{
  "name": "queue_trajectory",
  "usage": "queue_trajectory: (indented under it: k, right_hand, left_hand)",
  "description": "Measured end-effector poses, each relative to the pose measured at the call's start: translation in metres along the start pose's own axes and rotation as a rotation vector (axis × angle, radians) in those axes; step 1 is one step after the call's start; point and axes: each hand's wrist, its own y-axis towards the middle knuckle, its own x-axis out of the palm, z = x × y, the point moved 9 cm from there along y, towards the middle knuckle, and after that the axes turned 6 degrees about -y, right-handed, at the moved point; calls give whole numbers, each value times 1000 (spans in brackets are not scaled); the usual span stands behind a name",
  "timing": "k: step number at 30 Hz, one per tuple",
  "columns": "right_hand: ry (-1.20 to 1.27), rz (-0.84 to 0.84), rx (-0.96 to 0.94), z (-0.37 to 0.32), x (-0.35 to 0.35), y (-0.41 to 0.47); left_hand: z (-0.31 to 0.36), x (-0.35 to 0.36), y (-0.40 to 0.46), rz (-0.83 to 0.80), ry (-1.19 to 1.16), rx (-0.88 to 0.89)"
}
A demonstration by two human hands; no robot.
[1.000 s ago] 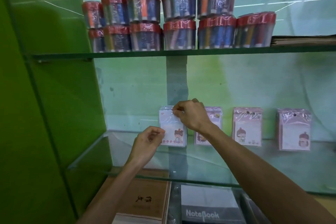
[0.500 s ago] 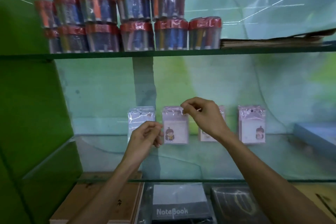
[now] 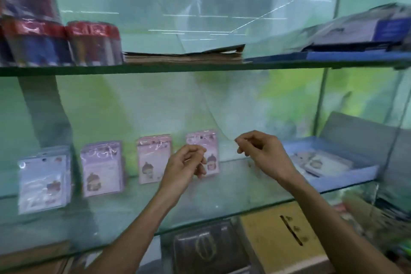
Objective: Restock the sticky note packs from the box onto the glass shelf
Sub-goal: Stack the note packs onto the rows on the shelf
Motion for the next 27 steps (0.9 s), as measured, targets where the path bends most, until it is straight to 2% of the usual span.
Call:
queue_trajectory:
  k: [4,10,15,18,22,27]
  right_hand:
    - [-237,-36,61,45,-55,8]
    - [-688,-229,260,133,-109,13]
    - [-836,-425,430,173,-128,6]
    - [-942,-552,419,179,-125,4]
    - [-929,-461,306,178,-128,14]
    - [-944,-76,263,160,-157,29]
  left_hand:
    - [-19,67,13,-74,-48,-60]
    - [-35,130,27,-121,-69,-100]
    - [-47,162,34,-156,-96,-143]
    - [-50,175,35,-172,-94,-160]
    - [-51,184,34,-196,-69,-178]
    - [-56,182,36,-197,-86,-217]
